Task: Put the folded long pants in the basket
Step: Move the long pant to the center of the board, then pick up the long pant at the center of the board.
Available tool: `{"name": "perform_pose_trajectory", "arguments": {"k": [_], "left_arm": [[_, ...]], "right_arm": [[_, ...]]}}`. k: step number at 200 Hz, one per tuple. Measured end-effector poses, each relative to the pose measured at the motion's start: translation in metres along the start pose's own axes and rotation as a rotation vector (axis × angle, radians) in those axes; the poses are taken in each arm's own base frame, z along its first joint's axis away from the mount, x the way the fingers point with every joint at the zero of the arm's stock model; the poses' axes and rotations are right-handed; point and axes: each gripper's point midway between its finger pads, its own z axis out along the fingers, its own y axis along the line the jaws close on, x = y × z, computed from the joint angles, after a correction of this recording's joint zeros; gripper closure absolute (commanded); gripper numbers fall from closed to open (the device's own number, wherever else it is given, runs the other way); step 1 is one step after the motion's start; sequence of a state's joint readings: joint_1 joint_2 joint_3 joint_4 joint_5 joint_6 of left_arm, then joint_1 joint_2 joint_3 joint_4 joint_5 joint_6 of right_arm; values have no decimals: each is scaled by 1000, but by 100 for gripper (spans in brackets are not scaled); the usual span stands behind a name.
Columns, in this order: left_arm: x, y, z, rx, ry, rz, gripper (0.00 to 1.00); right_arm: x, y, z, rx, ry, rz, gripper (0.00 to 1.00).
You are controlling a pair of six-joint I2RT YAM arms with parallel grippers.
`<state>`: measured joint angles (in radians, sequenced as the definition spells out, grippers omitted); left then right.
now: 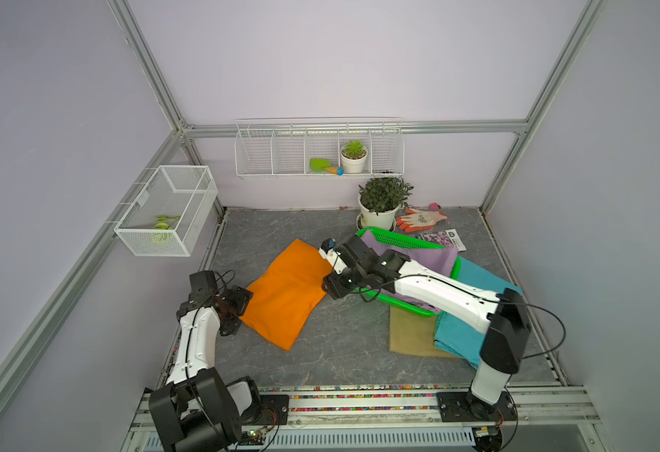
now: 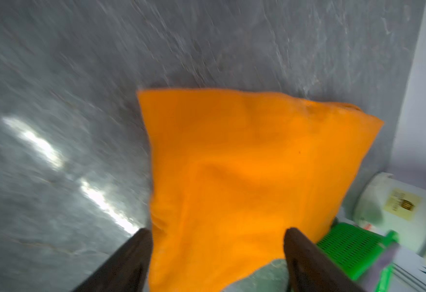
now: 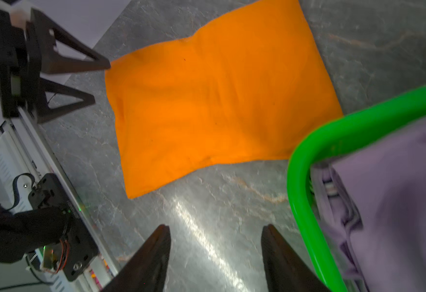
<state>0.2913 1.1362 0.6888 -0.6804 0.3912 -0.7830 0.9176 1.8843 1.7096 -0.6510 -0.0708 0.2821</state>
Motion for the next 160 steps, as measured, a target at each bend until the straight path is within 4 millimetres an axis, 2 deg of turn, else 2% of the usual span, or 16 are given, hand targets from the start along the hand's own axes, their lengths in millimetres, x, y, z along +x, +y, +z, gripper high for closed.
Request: {"name": "perform_pose_trajectory", "arguments": {"k": [13,27,46,61,83,98,129,160], "left_arm": [[28,-16,8,72,88,61,45],[56,-37,14,130,166,154,50],[86,-59,23,161,243,258,78],[96,-62,38,128,292,279,79],[93,-34,70,-4,322,214,78],[91,-17,83,-45,350,163,78],[72,-12,81,-15,332,89,80],[29,13,59,-95,115,11,67]], "right_arm": [[-17,3,17,-2,3,-14,38],[-25,3,32,-1,16,-24,38],[-28,1,50,3,41,-22,39],[-28,-5,57,5,60,-11,39],[-30,-18,58,-5,65,18,39],[-34,-33,56,-4,59,43,39],[-44,-69,54,14,33,88,39],[-66,-100,67,43,0,103,39]]}}
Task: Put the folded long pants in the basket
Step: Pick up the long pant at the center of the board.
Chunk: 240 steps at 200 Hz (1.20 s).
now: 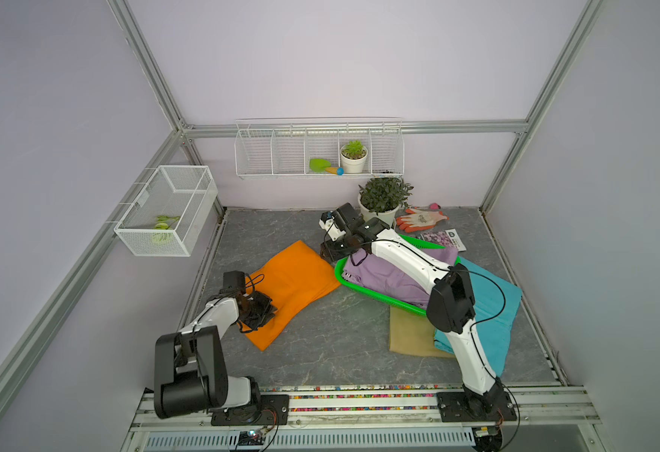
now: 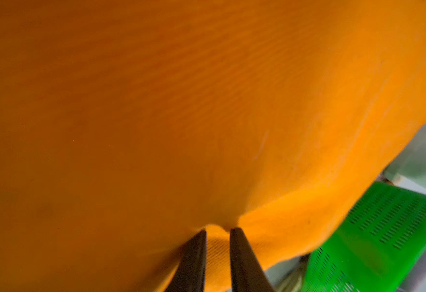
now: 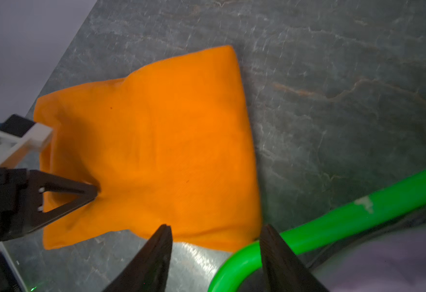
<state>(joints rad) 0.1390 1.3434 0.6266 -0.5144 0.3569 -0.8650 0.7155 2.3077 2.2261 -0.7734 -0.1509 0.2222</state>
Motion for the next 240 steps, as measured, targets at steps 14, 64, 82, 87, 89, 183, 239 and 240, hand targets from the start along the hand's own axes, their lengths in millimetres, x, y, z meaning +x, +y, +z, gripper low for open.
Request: {"name": "perform_pose_trajectory", "arguments": {"k": [14,64,82,87,89,183,239,240], "left_arm": [[-12,13,-14,-54,-96,-27,62],[-25,34,-31,-135,-212,-53,60],[-26,34,-31,-138,-217,-50,60],[-26,34,-31,-138,-219,-50,60],[-26,34,-31,-138,-219,-50,60],[-27,33,-37,-127,-238,-44,57],[-27,32,-37,-128,-237,-41,57],[-27,32,-37,-128,-237,-41,57]], "right_arm": [[-9,-1,13,-12,-11,3,39],[5,19,72,-124,50,80,39],[16,20,93,-127,78,91,39],[17,20,98,-125,79,89,39],[19,20,100,-122,81,89,39],[50,-4,117,-53,170,133,43],[58,15,120,-159,212,190,69],[58,16,120,-160,212,193,70]]}}
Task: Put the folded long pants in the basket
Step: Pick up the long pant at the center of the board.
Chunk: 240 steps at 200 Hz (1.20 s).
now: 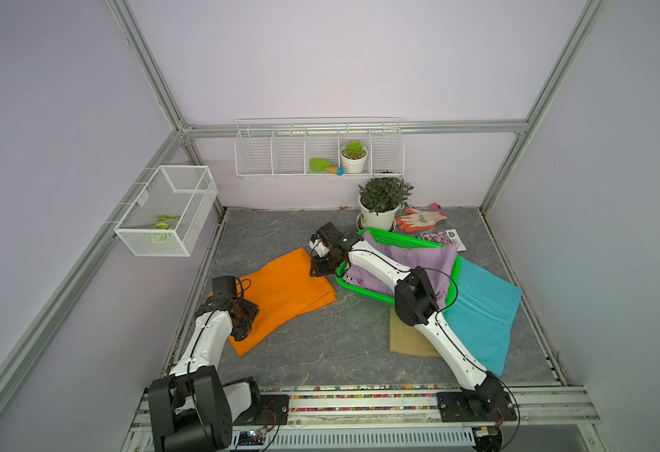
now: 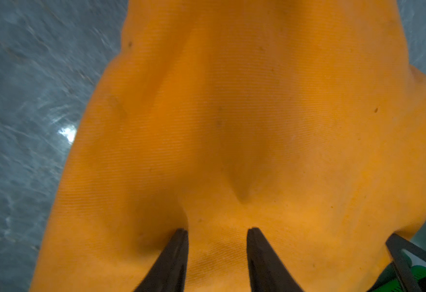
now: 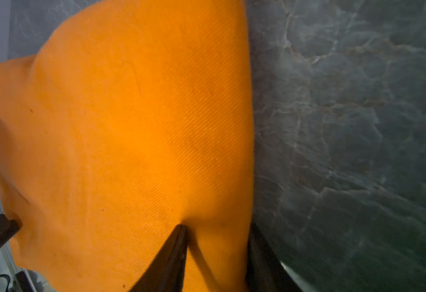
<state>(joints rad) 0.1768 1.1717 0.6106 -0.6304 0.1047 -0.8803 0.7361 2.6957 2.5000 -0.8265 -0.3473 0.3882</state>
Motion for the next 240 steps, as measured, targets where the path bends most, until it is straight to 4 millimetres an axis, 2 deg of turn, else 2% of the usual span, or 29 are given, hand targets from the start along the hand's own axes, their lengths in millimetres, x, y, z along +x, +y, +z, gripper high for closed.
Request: {"name": "perform_pose_trajectory", "arguments": {"k": [17,32,61,84,102,131,149,168,208,222,240], "left_arm": [[0,0,0,0,0,0,56],[1,0,0,0,3,1,55],[6,-4,4,10,49,15,47],[5,-17,1,53,66,40,35],[2,-29,-3,92,69,66,23],[4,-36,0,119,97,101,19],[4,-38,1,118,109,112,18],[-2,-41,1,107,90,115,16],[-20,-37,3,64,-4,112,15],[-22,-39,10,67,0,113,15],[-17,-45,26,92,53,114,15]], "right_arm": [[1,3,2,-14,6,6,82],[0,6,2,-26,6,3,100],[-1,8,2,-33,2,2,100],[-5,9,-6,-3,-17,-12,100],[-13,16,-28,23,-51,-33,100],[-35,25,-79,39,-137,-53,100],[-49,11,-107,61,-187,-31,100],[-55,-19,-117,102,-206,10,100],[-47,-74,-99,180,-169,86,100],[-44,-84,-94,191,-158,100,100],[-44,-86,-93,191,-155,104,100]]}}
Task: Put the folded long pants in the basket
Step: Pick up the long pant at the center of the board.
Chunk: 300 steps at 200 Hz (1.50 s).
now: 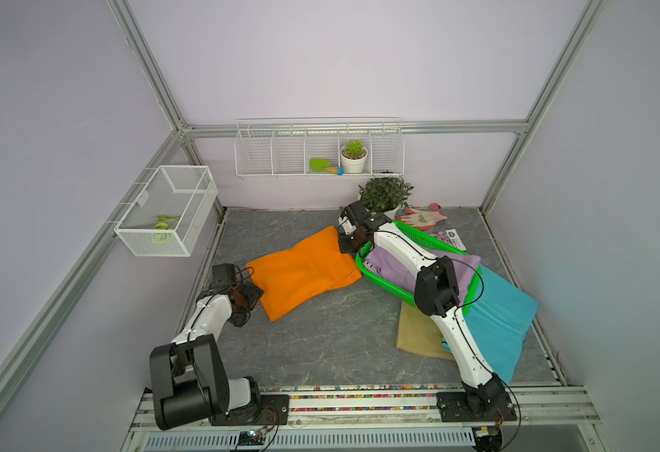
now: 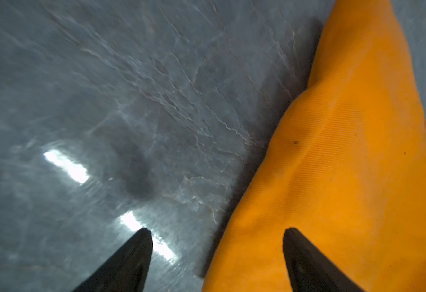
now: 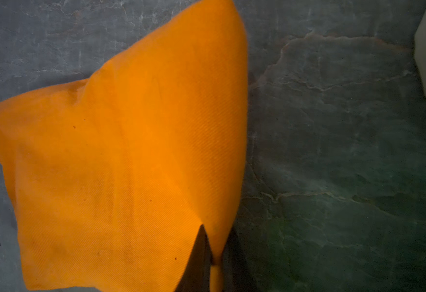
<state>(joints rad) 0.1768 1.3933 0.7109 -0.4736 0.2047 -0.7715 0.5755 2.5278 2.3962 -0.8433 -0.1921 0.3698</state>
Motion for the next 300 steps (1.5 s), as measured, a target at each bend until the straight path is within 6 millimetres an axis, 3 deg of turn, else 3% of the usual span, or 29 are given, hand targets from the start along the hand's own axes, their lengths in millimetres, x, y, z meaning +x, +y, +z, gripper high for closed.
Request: {"name": "perform_pose_trajectory", "arguments": {"k": [13,38,60,78,92,104,114,174,199,231,274,300], "left_arm": [[6,-4,14,28,49,-1,15],[2,-30,24,118,63,33,17],[4,-57,35,154,89,86,24],[6,-67,41,137,91,125,34],[7,-67,45,106,102,132,49],[5,-67,48,81,113,134,83],[7,-66,53,66,129,134,100],[3,-71,50,-7,146,170,100],[2,-61,41,-74,129,167,100],[-5,-44,13,-147,88,146,100],[-26,-22,-37,-178,0,76,100],[-28,-17,-57,-195,-31,81,100]], "right_arm": [[0,0,0,0,-1,-1,100],[0,0,0,-3,1,0,100],[2,1,2,-10,4,0,100],[3,1,4,-13,6,0,100],[3,1,5,-15,5,0,100],[3,1,5,-19,5,0,100],[3,2,6,-23,7,0,100],[3,9,9,-86,8,10,100],[4,22,13,-186,9,20,100],[10,47,9,-306,17,24,100],[17,96,-2,-456,18,2,100],[20,111,-4,-465,11,-26,100]]}}
